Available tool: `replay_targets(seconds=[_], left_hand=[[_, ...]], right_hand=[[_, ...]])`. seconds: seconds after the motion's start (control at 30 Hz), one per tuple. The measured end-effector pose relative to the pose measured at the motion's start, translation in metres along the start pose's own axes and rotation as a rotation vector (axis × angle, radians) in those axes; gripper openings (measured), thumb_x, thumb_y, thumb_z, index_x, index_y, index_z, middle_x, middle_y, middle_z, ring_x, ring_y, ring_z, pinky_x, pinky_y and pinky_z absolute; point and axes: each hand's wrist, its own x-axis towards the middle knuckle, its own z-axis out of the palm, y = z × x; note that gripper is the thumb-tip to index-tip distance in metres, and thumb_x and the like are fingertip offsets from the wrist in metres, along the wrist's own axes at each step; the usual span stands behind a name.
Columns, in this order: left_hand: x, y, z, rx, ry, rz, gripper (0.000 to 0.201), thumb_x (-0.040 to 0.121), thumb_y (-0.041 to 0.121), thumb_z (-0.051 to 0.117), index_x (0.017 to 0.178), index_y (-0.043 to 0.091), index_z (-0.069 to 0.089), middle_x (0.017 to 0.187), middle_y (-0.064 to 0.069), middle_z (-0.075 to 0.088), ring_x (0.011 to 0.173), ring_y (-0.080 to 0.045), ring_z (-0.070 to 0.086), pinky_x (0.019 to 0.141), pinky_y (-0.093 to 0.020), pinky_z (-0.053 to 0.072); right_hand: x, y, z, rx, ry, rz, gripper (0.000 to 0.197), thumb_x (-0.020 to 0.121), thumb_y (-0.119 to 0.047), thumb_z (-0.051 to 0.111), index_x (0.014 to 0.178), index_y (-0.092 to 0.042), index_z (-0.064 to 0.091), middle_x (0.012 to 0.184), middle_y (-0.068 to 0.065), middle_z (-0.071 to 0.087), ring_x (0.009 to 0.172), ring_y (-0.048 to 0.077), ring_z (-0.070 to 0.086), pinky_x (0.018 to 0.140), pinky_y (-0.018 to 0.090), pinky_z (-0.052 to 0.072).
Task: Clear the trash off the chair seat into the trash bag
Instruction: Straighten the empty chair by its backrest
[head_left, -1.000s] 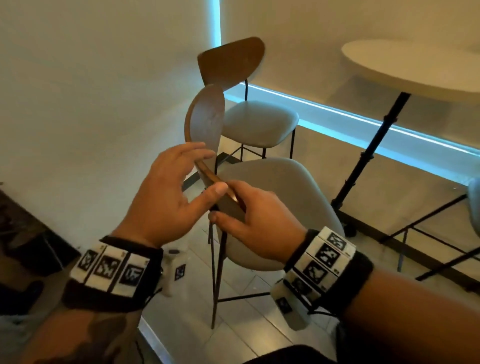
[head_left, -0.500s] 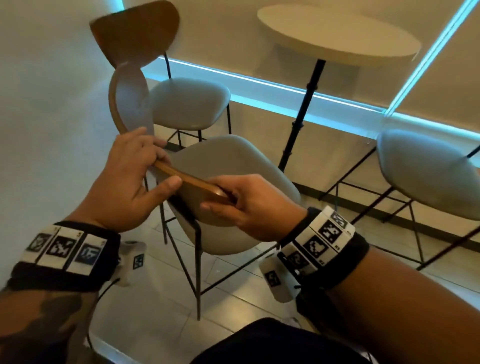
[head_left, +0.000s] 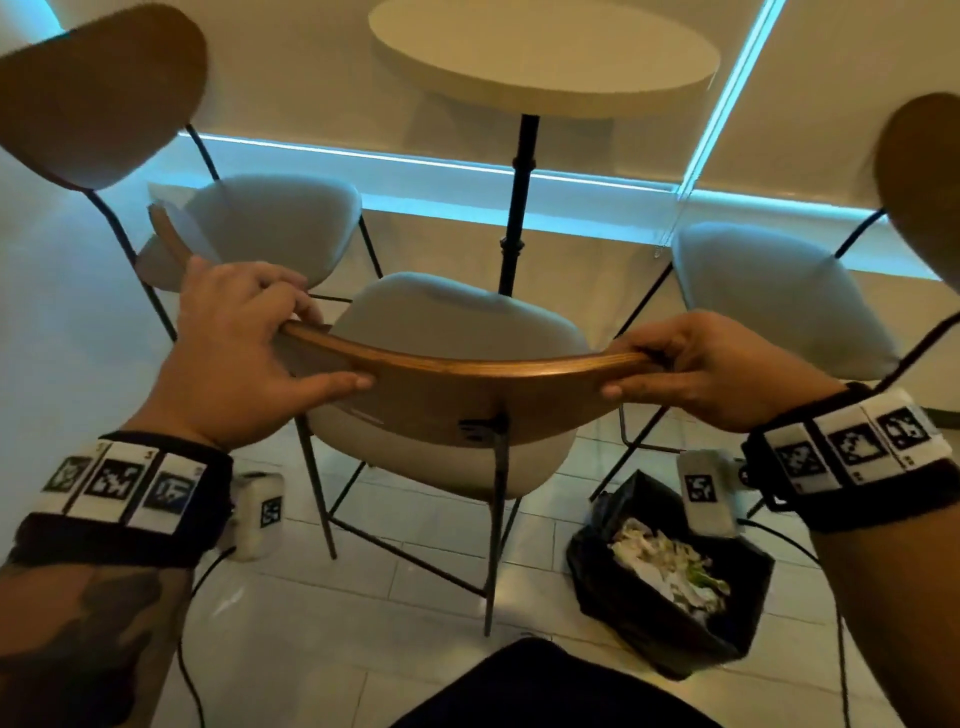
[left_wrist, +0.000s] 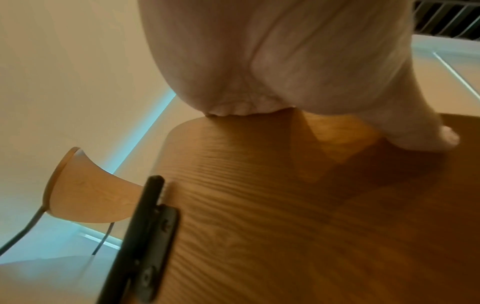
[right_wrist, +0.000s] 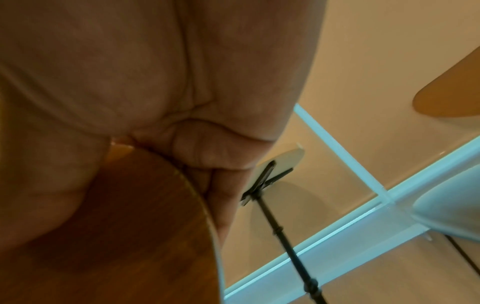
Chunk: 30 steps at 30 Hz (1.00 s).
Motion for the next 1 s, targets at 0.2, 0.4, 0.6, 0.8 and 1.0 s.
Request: replay_targets(seconds=[0.2, 0.4, 0.6, 0.8, 1.0], left_hand=[[0.029, 0.037, 0.017, 0.021, 0.059, 0.013, 0.066, 0.068, 0.091, 0.056, 0.07, 0.025, 0.052, 0.075, 0.005, 0.049, 0.08, -0.021, 0.047, 0.082, -0.044, 0.035], [0.053, 0.094, 0.048, -0.022, 0.111, -0.009, 0.062, 0.075, 0.087, 0.052, 0.074, 0.025, 0.045, 0.082, 0.007, 0.043, 0.085, -0.015, 0.038, 0.087, -0.044, 0.032], [0.076, 0.082, 0.052, -0.043, -0.044, 0.09, 0.049, 0.083, 0.075, 0.056, 0.083, 0.026, 0.06, 0.088, 0.009, 0.055, 0.088, -0.014, 0.05, 0.087, -0.034, 0.029], [0.104, 0.047, 0.047, 0.044, -0.037, 0.049, 0.065, 0.072, 0.087, 0.057, 0.071, 0.022, 0.058, 0.078, 0.007, 0.052, 0.079, -0.015, 0.045, 0.081, -0.033, 0.027], [0.113, 0.026, 0.056, -0.004, 0.003, 0.12, 0.063, 0.072, 0.084, 0.06, 0.068, 0.021, 0.059, 0.075, 0.006, 0.051, 0.075, -0.016, 0.045, 0.078, -0.034, 0.029]], right_hand=[[-0.011, 0.025, -0.038, -0.157, 0.218, 0.047, 0.035, 0.069, -0.059, 0.069, 0.095, -0.036, 0.074, 0.089, -0.014, 0.073, 0.09, 0.003, 0.067, 0.083, 0.043, 0.058], [0.034, -0.02, 0.022, -0.563, 0.209, -0.159, 0.052, 0.083, -0.073, 0.047, 0.11, -0.031, 0.063, 0.098, -0.009, 0.063, 0.089, 0.01, 0.054, 0.076, 0.029, 0.047], [0.077, -0.014, 0.028, -0.638, 0.445, -0.076, 0.051, 0.082, -0.075, 0.05, 0.07, -0.028, 0.037, 0.063, -0.009, 0.036, 0.056, 0.014, 0.036, 0.056, 0.029, 0.029], [0.087, -0.001, 0.008, -0.624, 0.412, -0.074, 0.054, 0.081, -0.078, 0.048, 0.067, -0.028, 0.033, 0.06, -0.009, 0.034, 0.054, 0.012, 0.03, 0.056, 0.027, 0.023], [0.1, -0.008, 0.012, -0.626, 0.439, -0.062, 0.058, 0.085, -0.08, 0.044, 0.063, -0.025, 0.043, 0.058, -0.007, 0.038, 0.051, 0.013, 0.031, 0.053, 0.026, 0.025]])
